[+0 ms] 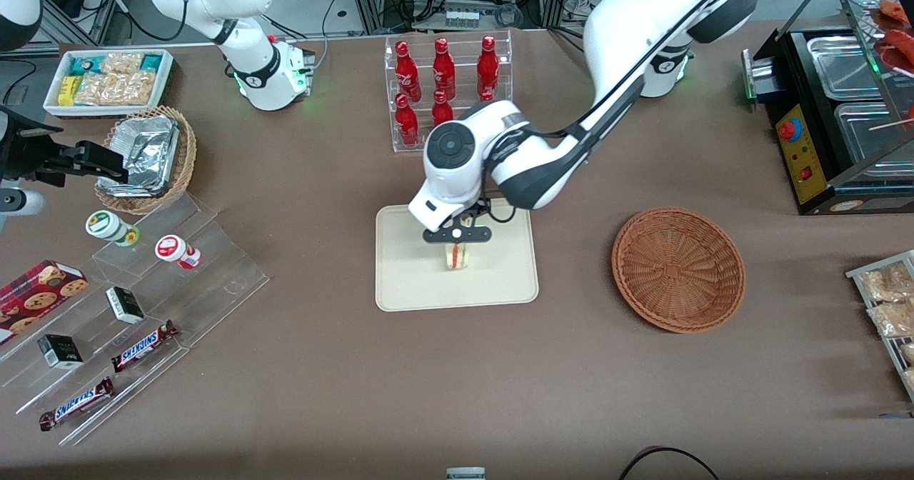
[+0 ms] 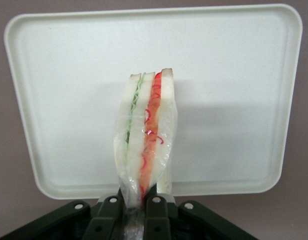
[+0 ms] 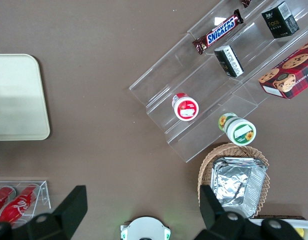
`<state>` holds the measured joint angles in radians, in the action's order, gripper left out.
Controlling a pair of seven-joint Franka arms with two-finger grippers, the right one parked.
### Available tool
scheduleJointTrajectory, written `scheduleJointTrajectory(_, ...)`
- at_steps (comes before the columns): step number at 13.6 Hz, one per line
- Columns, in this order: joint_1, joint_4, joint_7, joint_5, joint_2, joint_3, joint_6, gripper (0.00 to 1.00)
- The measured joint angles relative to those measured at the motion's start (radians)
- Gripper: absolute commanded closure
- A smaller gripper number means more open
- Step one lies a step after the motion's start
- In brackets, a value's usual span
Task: Place sandwich from basket to tray
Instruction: 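Carry the sandwich over the cream tray and lower it onto the tray, then open the left gripper to release the sandwich and raise it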
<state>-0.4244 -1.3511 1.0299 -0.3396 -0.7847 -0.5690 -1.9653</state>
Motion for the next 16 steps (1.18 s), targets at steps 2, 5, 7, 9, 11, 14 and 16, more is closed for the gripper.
scheduleJointTrajectory(2,-0.041,0.020,0.021,-0.010,-0.046,0.033,-0.035,1.00)
scheduleJointTrajectory(5,-0.062,0.027,0.023,-0.011,-0.082,0.058,-0.055,1.00)
scheduleJointTrajectory(7,-0.065,0.027,0.023,-0.012,-0.085,0.058,-0.055,0.01)
scheduleJointTrajectory(9,-0.067,0.027,0.023,-0.012,-0.085,0.058,-0.054,0.00)
scheduleJointTrajectory(11,-0.067,0.032,0.025,-0.012,-0.085,0.058,-0.054,0.00)
scheduleJointTrajectory(14,-0.068,0.060,0.047,-0.012,-0.075,0.058,-0.053,0.00)
scheduleJointTrajectory(16,-0.065,0.079,0.079,-0.012,-0.051,0.058,-0.046,0.00)
